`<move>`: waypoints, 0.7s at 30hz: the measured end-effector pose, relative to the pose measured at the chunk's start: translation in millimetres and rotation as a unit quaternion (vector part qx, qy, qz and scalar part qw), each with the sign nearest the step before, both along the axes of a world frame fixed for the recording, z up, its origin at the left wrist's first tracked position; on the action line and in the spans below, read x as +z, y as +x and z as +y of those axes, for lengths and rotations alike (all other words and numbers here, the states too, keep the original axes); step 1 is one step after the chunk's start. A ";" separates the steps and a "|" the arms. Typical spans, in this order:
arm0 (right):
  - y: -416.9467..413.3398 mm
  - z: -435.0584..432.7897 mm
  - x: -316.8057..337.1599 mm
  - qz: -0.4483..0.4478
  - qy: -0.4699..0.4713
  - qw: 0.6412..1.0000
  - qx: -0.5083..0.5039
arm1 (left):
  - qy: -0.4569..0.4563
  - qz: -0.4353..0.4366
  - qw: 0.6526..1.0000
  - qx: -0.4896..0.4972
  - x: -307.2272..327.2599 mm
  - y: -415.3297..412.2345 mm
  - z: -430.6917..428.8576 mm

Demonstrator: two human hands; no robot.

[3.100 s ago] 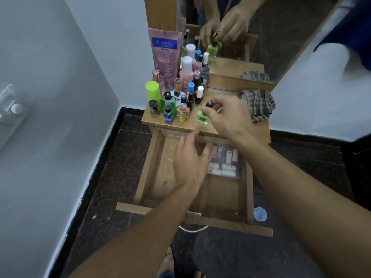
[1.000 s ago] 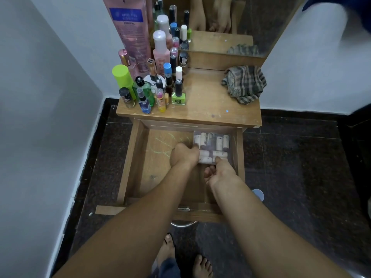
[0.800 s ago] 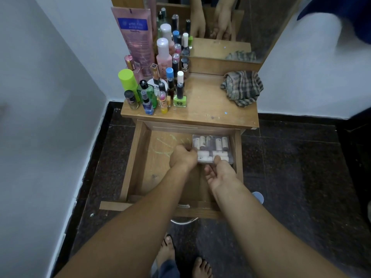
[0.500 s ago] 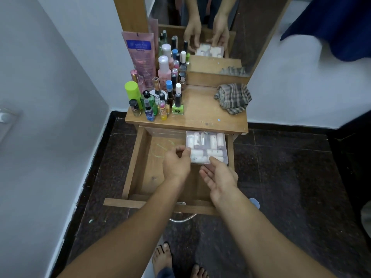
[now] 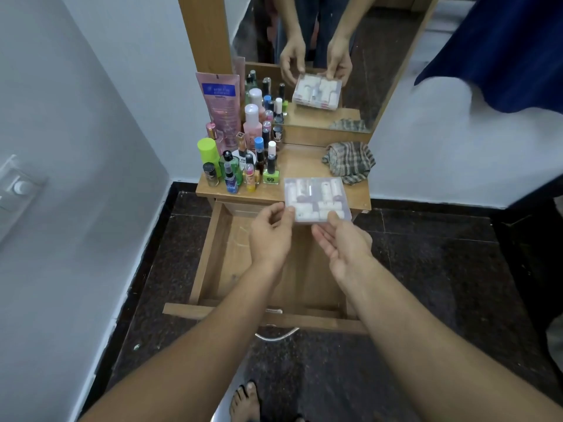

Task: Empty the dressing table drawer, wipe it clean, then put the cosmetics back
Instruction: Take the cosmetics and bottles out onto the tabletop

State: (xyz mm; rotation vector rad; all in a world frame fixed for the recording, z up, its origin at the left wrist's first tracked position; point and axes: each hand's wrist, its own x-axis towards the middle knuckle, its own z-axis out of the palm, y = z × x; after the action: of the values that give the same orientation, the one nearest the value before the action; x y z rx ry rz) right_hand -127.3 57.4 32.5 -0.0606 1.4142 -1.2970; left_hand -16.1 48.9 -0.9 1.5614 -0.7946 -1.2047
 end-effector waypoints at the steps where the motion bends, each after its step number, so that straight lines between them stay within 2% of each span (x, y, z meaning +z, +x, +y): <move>1: 0.7 -7.3 -0.2 -0.002 0.001 1.000 0.000 | 0.005 0.012 1.000 -0.012 -0.4 -1.0 -4.6; 4: 3.9 -22.7 -2.0 -0.004 0.011 1.000 0.002 | 0.014 0.008 0.999 -0.030 -7.0 -2.5 -16.1; 9: 7.2 -42.3 -6.4 0.006 0.028 0.999 0.033 | 0.008 -0.125 0.992 -0.006 -17.4 -0.3 -29.8; 14: 6.0 -58.9 -11.0 0.010 0.053 0.996 0.067 | 0.024 -0.192 0.981 0.018 -15.9 -3.5 -43.5; 21: 3.2 -79.6 -18.4 0.090 0.108 0.982 0.129 | 0.039 -0.217 0.974 0.052 -23.6 -4.4 -54.0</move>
State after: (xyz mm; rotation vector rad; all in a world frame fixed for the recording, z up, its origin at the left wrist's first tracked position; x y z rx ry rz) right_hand -124.1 -22.2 14.1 -0.2127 1.6348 -0.9367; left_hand -20.5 -5.1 -24.5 1.9414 -0.9370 -0.8333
